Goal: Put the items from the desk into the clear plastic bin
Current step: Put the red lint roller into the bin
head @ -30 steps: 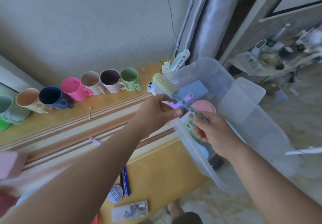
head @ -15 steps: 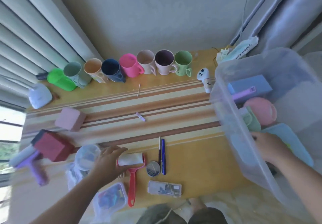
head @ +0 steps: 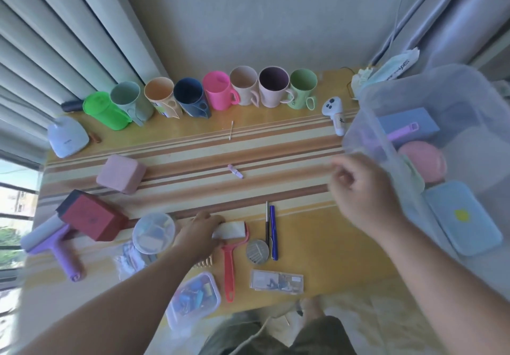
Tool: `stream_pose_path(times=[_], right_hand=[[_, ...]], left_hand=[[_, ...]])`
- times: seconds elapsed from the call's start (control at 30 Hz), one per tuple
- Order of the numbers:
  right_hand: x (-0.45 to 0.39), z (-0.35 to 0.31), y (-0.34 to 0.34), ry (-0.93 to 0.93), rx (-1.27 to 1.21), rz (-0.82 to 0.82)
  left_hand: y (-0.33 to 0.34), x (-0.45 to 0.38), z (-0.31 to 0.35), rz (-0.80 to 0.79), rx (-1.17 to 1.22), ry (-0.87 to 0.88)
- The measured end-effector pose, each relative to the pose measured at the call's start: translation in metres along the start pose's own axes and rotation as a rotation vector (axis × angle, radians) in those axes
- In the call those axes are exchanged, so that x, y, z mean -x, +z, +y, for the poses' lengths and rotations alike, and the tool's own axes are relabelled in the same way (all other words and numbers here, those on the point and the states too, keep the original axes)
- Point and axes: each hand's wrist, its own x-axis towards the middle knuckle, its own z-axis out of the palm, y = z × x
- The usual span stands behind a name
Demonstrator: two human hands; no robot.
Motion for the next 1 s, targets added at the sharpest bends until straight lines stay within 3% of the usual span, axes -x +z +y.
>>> stream_pose_path(times=[0.1, 0.23, 0.37, 0.47, 0.57, 0.67, 0.73, 0.83, 0.9, 1.0], right_hand=[[0.018, -0.009, 0.054, 0.034, 0.093, -0.416], [0.045, -0.018, 0.112, 0.048, 0.193, -0.698], [0.061, -0.030, 0.146, 0.163, 0.109, -0.617], [0.062, -0.045, 0.159, 0.144, 0.184, -0.515], [0.056, -0.061, 0.165, 0.172, 0.280, -0.570], [0.051, -0.077, 0.169, 0.168, 0.230, -0.635], [0.049, -0.086, 0.173, 0.137, 0.217, -0.645], [0.050, -0.096, 0.181, 0.115, 0.220, -0.651], [0.052, -0.099, 0.185, 0.115, 0.213, -0.662], [0.056, -0.101, 0.186, 0.125, 0.163, -0.678]], left_hand=[[-0.005, -0.006, 0.011, 0.062, 0.120, 0.046], [-0.015, -0.006, 0.034, 0.088, 0.245, 0.089], [-0.022, 0.006, 0.040, 0.132, 0.457, -0.003], [-0.024, 0.022, 0.035, 0.144, 0.679, -0.048], [-0.027, 0.039, 0.020, 0.177, 0.756, -0.079], [-0.032, 0.047, -0.015, 0.198, 0.666, -0.044], [-0.037, 0.052, -0.045, 0.293, 0.516, -0.054], [-0.036, 0.056, -0.093, 0.432, 0.309, -0.253], [-0.026, 0.056, -0.118, 0.286, 0.216, -0.316], [-0.018, 0.050, -0.134, 0.081, 0.322, -0.276]])
